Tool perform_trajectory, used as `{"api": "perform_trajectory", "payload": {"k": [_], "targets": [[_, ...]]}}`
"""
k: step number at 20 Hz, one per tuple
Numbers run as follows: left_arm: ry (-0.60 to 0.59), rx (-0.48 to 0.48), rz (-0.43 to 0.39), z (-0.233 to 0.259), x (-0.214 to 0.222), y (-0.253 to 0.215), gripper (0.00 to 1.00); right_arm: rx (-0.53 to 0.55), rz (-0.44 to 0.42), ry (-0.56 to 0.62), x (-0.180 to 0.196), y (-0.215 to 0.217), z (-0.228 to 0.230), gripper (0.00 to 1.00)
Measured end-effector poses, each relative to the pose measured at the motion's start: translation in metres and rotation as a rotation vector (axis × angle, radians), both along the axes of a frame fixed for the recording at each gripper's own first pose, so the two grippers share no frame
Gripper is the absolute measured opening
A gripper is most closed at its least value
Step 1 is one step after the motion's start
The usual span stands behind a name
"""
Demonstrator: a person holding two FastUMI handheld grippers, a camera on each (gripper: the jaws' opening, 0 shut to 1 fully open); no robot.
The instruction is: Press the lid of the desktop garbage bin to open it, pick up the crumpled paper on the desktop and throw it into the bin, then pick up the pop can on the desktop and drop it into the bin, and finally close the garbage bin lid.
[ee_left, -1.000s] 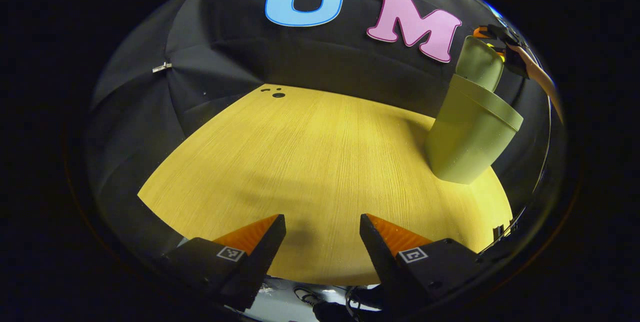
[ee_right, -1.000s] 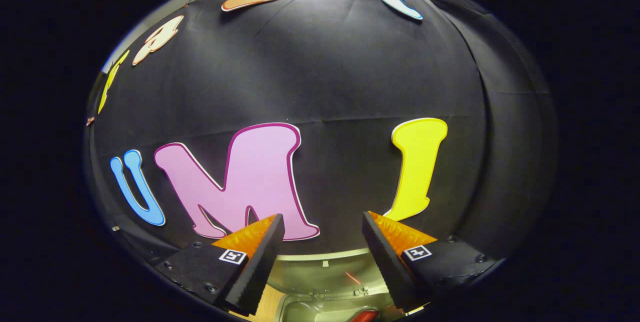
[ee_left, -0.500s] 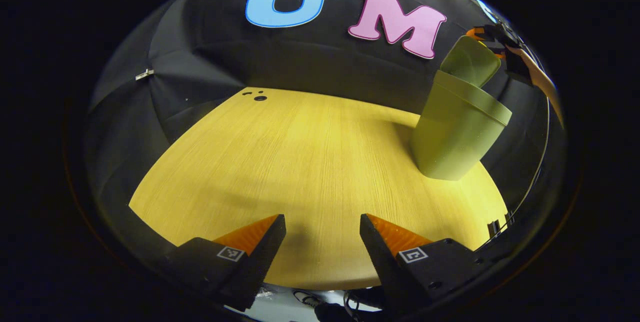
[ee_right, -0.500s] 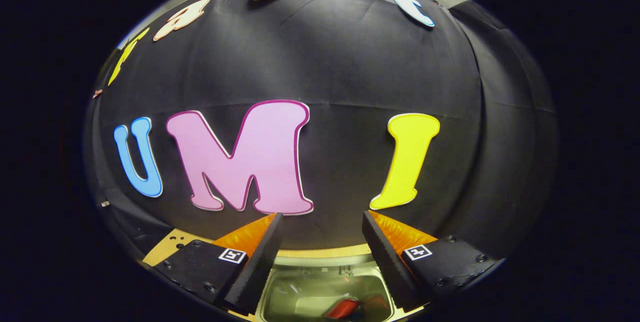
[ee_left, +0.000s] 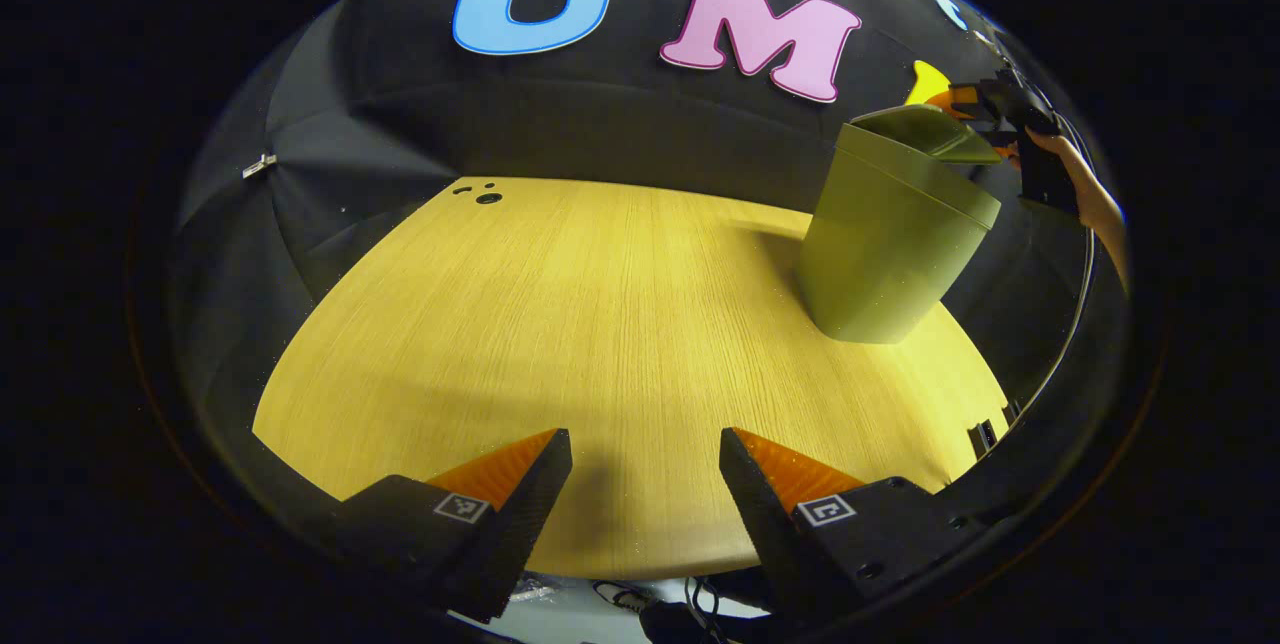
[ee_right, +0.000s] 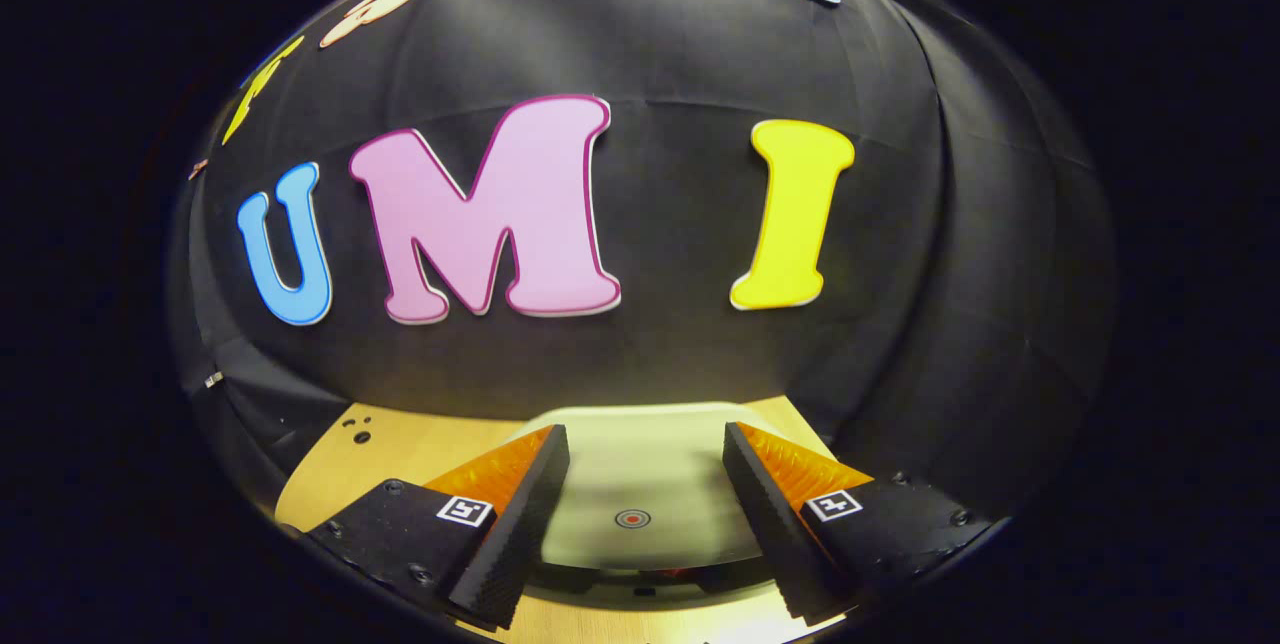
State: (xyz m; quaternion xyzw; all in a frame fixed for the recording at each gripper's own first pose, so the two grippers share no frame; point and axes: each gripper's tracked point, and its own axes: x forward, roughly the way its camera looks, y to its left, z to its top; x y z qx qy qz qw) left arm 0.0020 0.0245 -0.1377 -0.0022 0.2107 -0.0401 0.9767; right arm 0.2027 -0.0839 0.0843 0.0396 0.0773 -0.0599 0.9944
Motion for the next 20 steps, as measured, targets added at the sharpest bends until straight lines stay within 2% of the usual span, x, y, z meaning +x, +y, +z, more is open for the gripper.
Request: {"api": "perform_trajectory", "payload": {"k": [8,20], "targets": [[0.012,-0.027,-0.036,0.003,0.001,-0.016,0.96,0.001,-0.014,0.037,-0.017,0.005,-0.036,0.98],[-0.034,-0.052,-0.07,0.028,0.002,-0.038,0.96,-0.017,0.039,-0.014,-0.026,0.01,-0.042,0.99]]}}
